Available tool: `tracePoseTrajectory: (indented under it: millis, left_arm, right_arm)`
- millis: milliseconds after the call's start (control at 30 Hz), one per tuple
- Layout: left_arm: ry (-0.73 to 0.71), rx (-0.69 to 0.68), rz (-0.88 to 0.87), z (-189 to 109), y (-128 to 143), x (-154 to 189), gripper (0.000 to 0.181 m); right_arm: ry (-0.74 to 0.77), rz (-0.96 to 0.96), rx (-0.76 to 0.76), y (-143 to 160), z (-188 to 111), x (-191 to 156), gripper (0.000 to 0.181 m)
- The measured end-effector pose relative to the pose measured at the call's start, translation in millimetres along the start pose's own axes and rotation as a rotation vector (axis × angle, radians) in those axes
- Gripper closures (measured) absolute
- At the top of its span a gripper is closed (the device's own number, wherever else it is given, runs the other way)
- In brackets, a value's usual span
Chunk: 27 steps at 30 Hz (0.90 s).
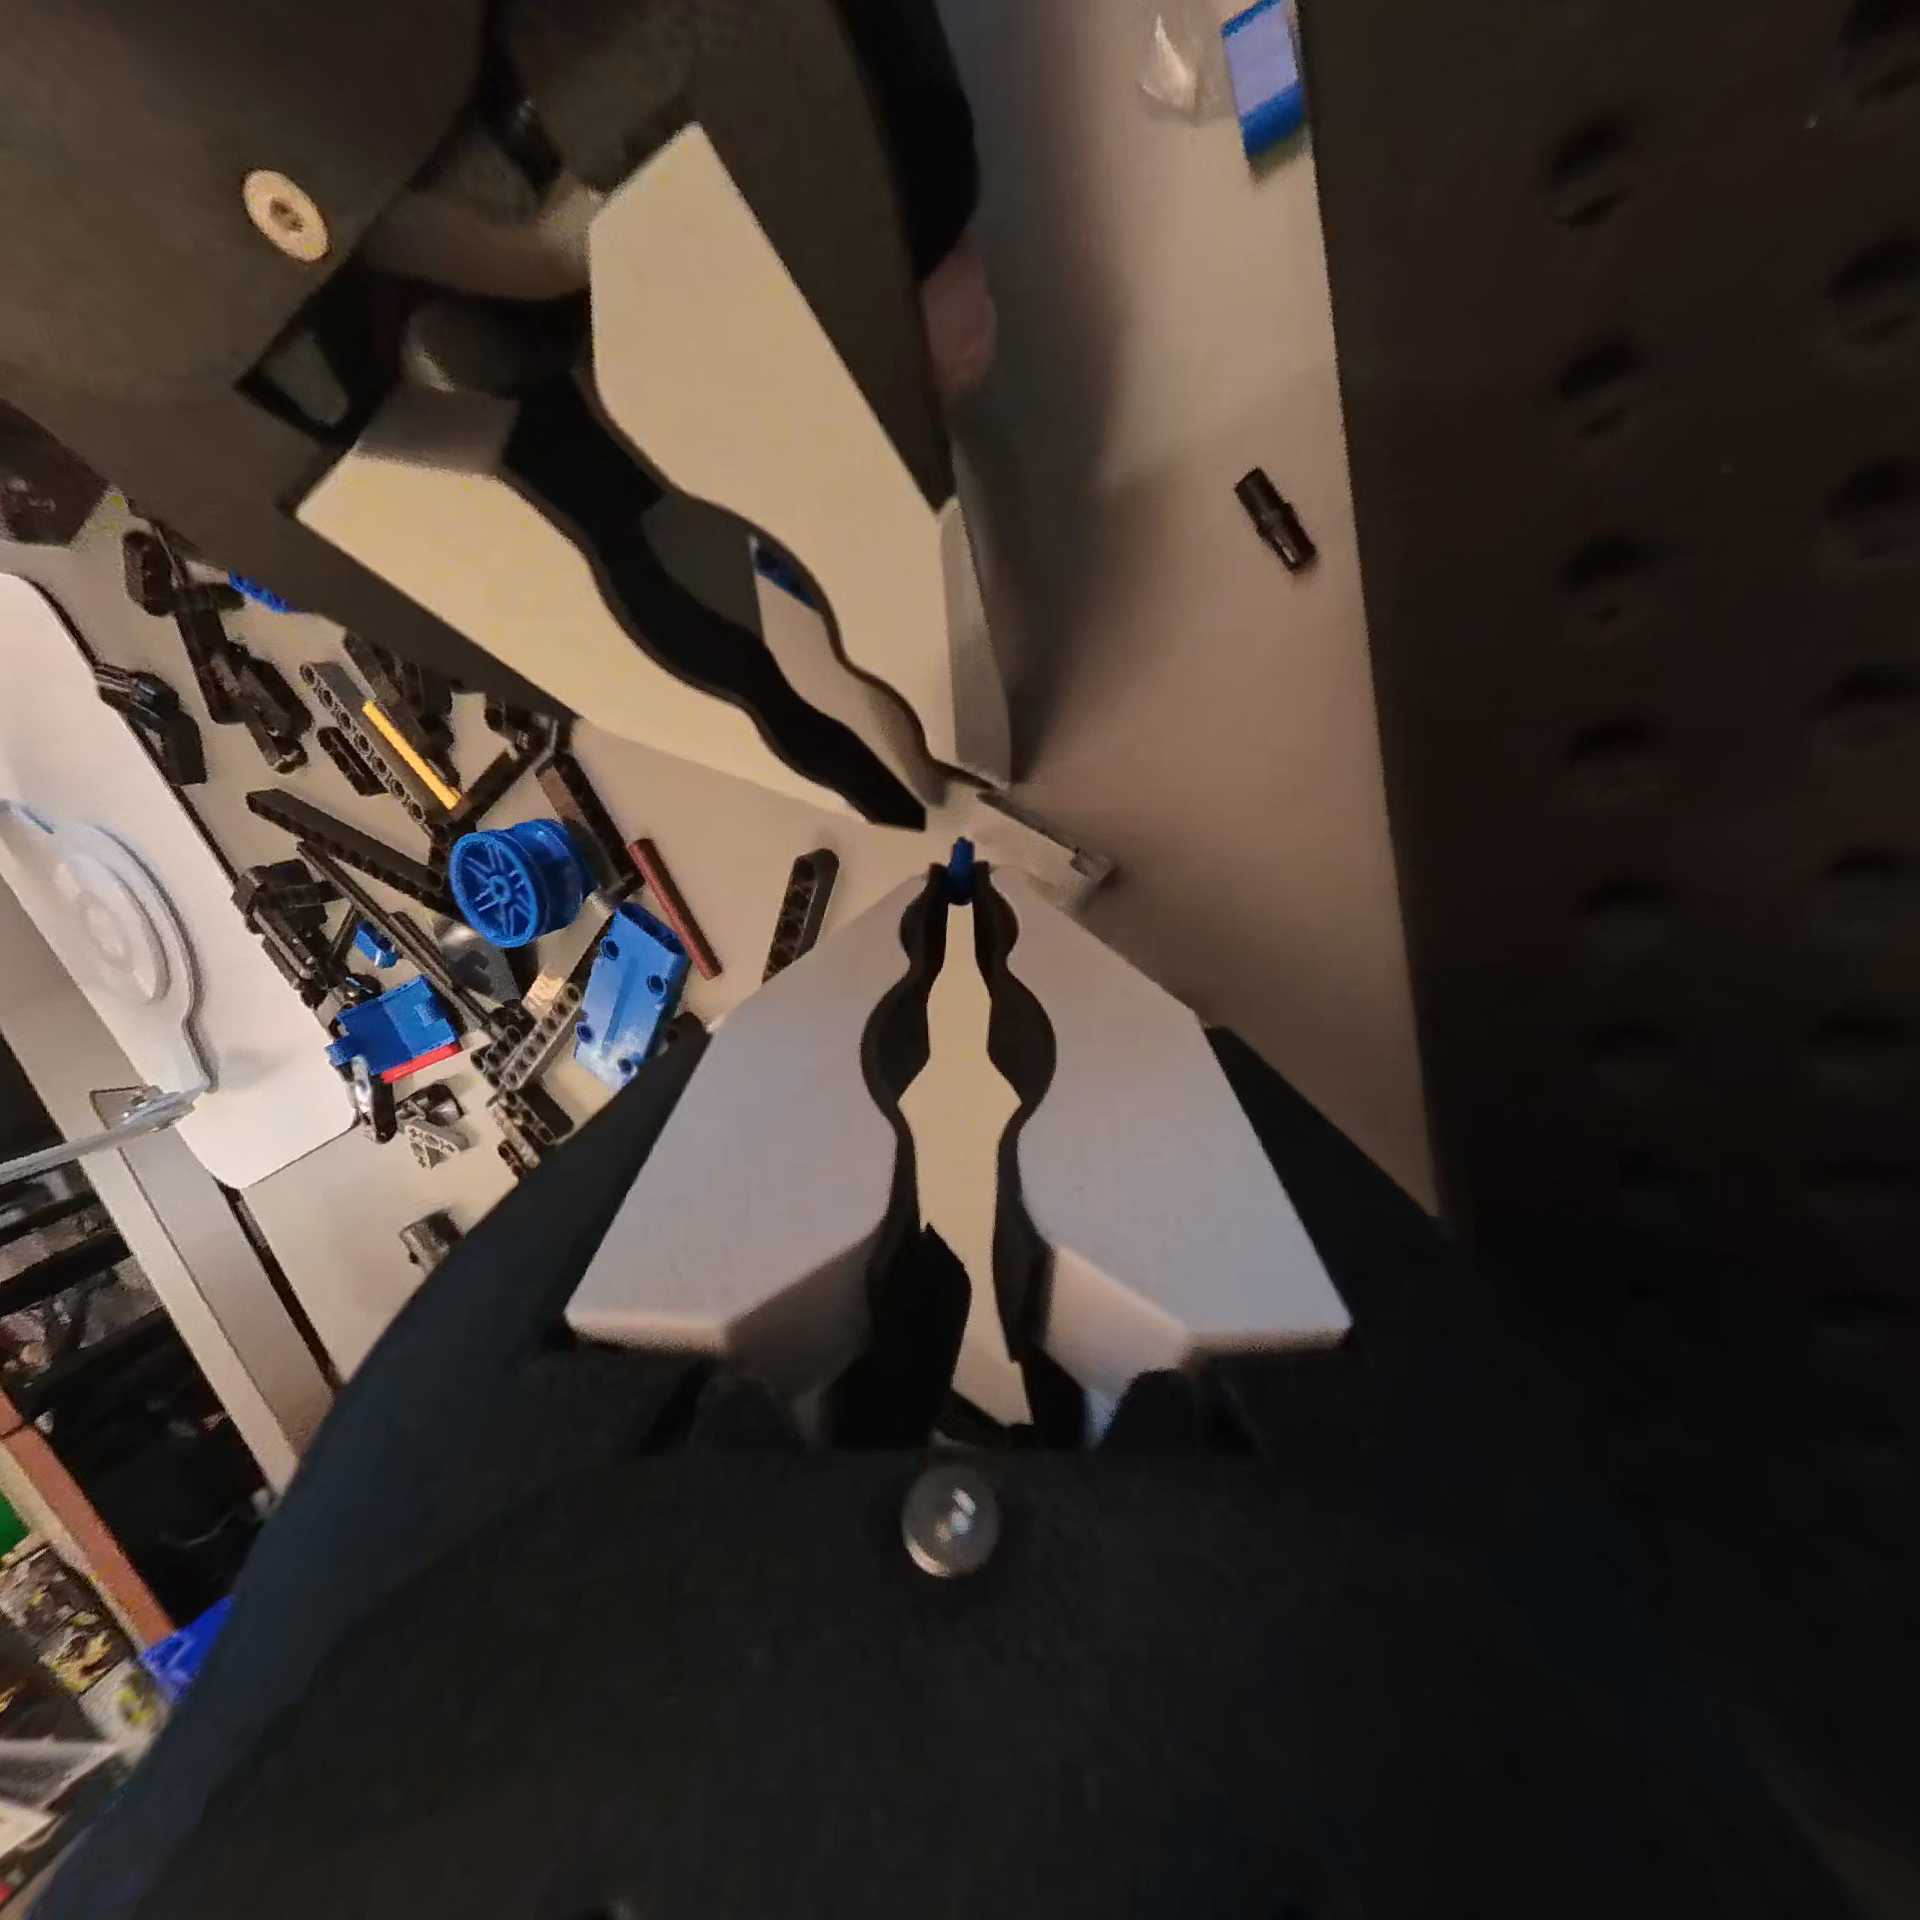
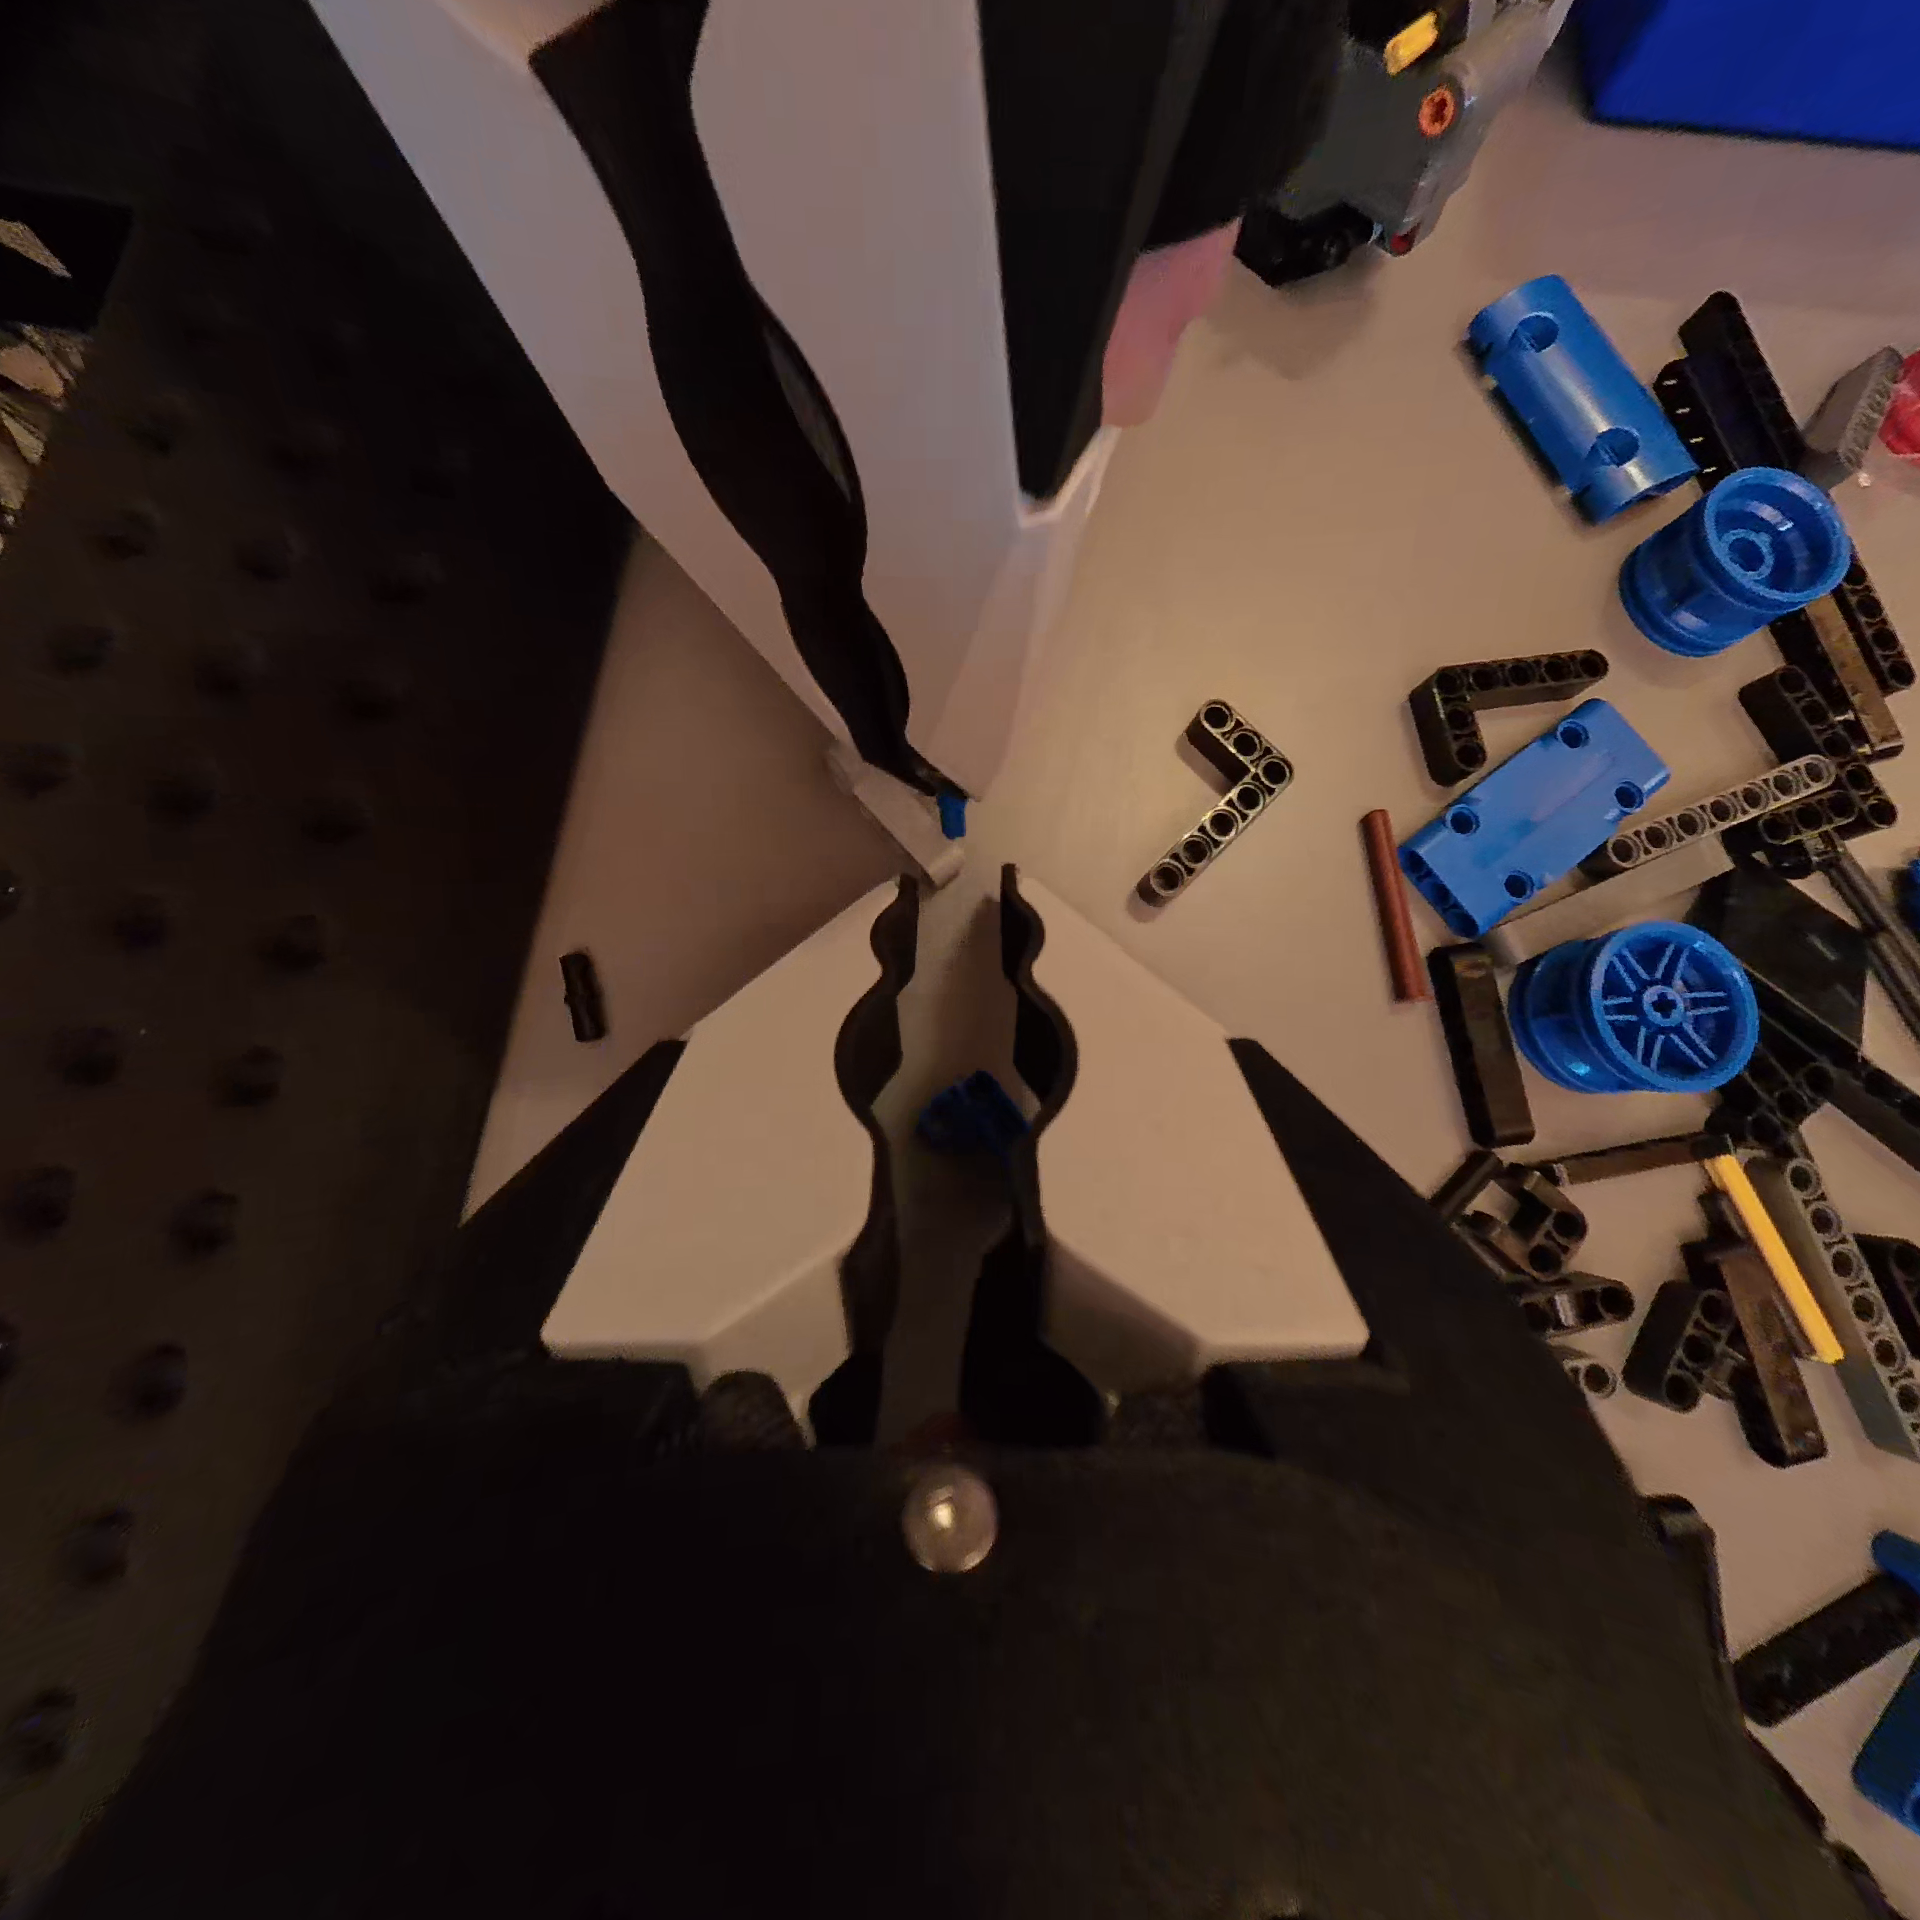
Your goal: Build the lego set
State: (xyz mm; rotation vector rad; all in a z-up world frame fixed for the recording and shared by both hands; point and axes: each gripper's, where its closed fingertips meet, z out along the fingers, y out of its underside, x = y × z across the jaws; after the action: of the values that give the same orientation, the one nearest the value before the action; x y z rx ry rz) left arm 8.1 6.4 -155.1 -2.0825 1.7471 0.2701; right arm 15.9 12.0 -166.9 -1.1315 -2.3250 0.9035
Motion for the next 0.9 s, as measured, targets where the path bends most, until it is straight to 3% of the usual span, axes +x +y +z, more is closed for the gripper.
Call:
tracePoseTrajectory:
  millis: [300,500,667,900]
  left_arm:
    - [0.006,0.087,-0.057,0.7,-19.3,14.2,0.178]
    - [-0.039,0.120,-0.192,-12.9,-6.4,8.0,0.179]
    - [-0.166,0.237,-0.333,-24.1,-4.6,-10.1,0.178]
    - [-0.335,0.414,-0.414,-44.3,-16.3,-30.9,0.179]
  right_arm:
    - [0.030,-0.049,-0.021,2.0,-1.3,-2.9,0.171]
    - [0.023,-0.091,0.003,-7.2,-2.5,-3.9,0.165]
    - [-0.052,0.028,0.155,-31.6,-19.2,-7.0,0.160]
    - [-0.087,0.244,0.363,-51.5,-40.8,8.5,0.171]
